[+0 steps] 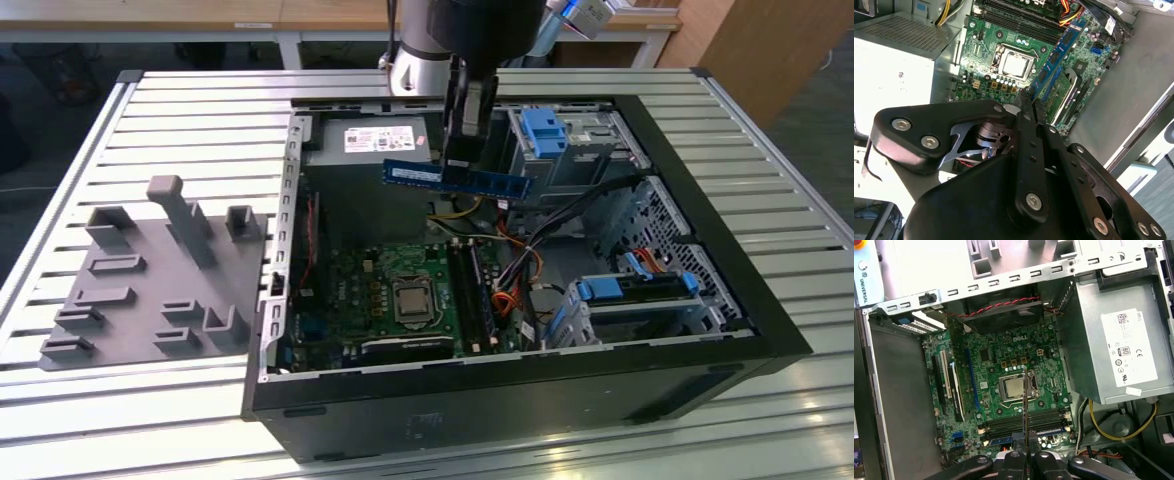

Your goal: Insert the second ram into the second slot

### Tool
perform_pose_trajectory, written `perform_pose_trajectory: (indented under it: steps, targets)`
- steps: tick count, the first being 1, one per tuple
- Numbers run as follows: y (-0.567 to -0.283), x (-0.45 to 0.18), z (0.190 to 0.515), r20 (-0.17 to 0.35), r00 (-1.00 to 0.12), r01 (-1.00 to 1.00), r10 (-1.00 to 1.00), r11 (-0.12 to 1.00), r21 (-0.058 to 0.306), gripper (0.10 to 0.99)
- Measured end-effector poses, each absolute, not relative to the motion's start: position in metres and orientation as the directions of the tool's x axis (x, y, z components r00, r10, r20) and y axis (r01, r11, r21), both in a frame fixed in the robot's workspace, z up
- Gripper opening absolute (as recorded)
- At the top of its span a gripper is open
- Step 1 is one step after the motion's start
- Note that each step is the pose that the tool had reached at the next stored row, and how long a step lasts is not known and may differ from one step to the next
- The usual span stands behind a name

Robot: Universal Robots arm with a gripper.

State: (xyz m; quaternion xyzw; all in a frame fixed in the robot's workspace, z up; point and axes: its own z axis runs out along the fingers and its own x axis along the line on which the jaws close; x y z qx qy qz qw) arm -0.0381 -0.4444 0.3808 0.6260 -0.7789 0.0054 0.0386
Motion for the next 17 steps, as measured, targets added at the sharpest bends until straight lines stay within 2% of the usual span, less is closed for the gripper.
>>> perform_pose_trajectory:
  steps: [17]
  targets:
    - [-0.4444,-0.0381,0.3808,0.067,-0.225,-0.973,-0.972,0.228,0.040,0.137]
